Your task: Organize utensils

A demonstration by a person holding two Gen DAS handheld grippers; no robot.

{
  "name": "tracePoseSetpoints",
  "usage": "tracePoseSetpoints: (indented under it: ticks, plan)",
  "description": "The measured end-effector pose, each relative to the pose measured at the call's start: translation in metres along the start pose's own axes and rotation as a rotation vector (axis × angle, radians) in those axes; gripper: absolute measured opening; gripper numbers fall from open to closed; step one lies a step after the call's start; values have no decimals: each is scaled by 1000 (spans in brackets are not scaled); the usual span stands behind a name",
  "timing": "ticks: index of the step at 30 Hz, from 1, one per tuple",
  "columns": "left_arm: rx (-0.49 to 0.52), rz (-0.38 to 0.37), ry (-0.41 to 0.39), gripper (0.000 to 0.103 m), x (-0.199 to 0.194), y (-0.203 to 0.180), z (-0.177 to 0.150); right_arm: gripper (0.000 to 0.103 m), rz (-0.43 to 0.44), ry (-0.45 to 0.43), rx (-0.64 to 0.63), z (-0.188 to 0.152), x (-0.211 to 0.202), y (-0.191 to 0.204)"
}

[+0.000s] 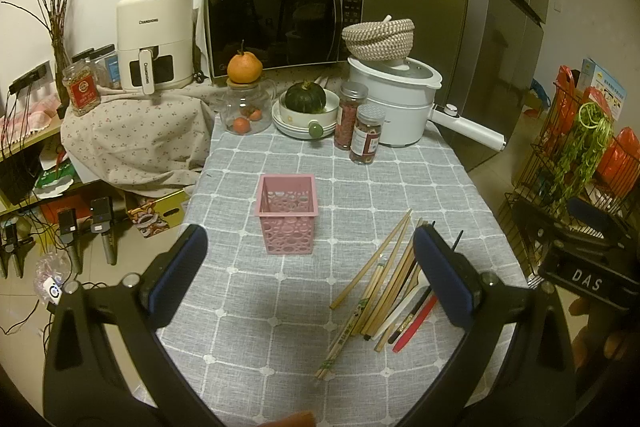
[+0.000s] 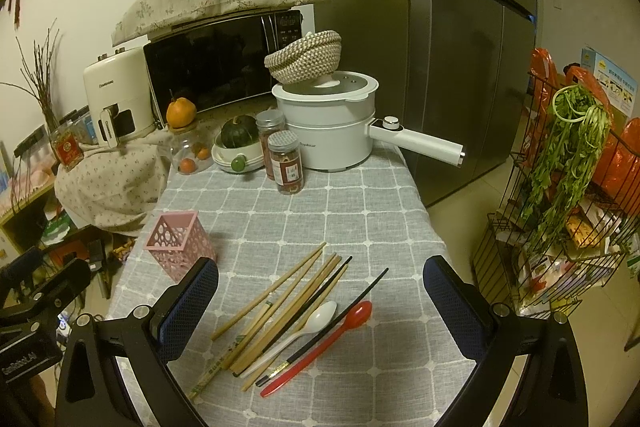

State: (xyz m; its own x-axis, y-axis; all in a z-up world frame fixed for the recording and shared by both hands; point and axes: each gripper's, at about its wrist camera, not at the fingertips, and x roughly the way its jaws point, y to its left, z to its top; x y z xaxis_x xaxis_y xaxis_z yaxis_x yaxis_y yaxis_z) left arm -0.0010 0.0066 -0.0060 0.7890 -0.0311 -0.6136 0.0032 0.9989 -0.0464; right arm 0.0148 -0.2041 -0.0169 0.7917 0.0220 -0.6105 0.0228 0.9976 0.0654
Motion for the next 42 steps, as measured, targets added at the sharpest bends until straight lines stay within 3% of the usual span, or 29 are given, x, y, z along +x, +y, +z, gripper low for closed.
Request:
tracePoseSetpoints:
  ticks: [10,20,23,28,35,38,42]
  plan:
    - [5,-4,10,102,0,-4,-1,103,6,20,7,-7,6,0]
    - [61,-17,76,102,17,-14,-1,103,18,88,30,3,24,-16]
    - [124,-36,147,102,34,-24,2,103,29,147,57,4,40,-28]
    - [190,-92,268,102,69,-44,7,103,111,323,171,-2,79,-56]
    - [188,-249,457,102,123,-78,12,103,34,453,196,-12,126,-84]
    - [239,-261,522,98,153,-96,10,103,54,503,248,-20,142,-100]
    - [304,-207,570,86,190,-110,5,103,54,521,288,-23,150,-112]
